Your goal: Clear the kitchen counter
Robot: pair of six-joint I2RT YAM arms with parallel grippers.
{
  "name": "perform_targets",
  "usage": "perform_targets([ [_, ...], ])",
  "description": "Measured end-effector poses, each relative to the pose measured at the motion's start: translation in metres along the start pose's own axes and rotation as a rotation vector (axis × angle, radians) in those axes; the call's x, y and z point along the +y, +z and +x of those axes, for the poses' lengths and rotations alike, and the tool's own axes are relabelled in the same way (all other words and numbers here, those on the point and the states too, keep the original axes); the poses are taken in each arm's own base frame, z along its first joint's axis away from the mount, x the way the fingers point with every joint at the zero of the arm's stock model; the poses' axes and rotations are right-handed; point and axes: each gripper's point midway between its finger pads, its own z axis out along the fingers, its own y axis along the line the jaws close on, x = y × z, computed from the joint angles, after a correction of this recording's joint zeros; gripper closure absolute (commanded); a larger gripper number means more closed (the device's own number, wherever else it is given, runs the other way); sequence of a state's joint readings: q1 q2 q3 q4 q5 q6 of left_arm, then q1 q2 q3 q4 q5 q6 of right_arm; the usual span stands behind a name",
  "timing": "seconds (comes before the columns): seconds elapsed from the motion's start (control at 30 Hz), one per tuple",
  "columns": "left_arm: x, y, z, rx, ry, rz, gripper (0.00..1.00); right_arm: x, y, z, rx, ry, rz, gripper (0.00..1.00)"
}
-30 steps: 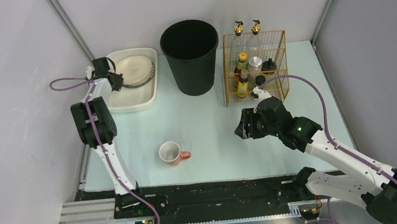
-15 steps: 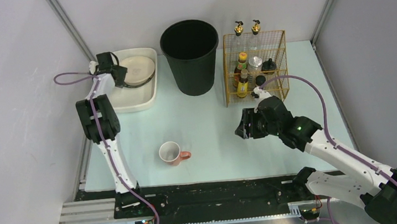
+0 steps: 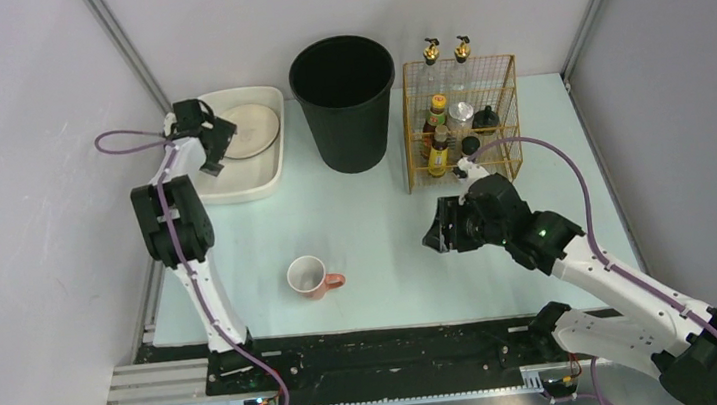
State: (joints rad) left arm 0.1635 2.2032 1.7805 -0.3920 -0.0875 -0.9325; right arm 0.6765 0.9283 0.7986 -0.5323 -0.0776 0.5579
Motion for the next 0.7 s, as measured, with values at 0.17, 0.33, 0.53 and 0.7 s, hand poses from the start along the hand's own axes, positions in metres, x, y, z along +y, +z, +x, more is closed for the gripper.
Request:
perform_targets([
  [0.17, 0.009, -0.032, 0.006, 0.028, 0.052, 0.013, 0.0, 0.002, -0.001, 0.002, 0.013, 0.0, -0.014, 0.41],
  [0.33, 0.008, -0.083, 0.009, 0.047, 0.12, 0.076, 0.0, -0.002, -0.008, 0.007, 0.023, -0.007, -0.001, 0.41],
  [0.53, 0.003, -0.146, 0.018, 0.055, 0.227, 0.2, 0.0, -0.011, -0.015, 0.013, 0.034, -0.033, 0.036, 0.41],
  [0.7, 0.019, -0.203, 0.039, 0.044, 0.366, 0.251, 0.0, -0.017, -0.017, 0.018, 0.048, -0.053, 0.051, 0.41],
])
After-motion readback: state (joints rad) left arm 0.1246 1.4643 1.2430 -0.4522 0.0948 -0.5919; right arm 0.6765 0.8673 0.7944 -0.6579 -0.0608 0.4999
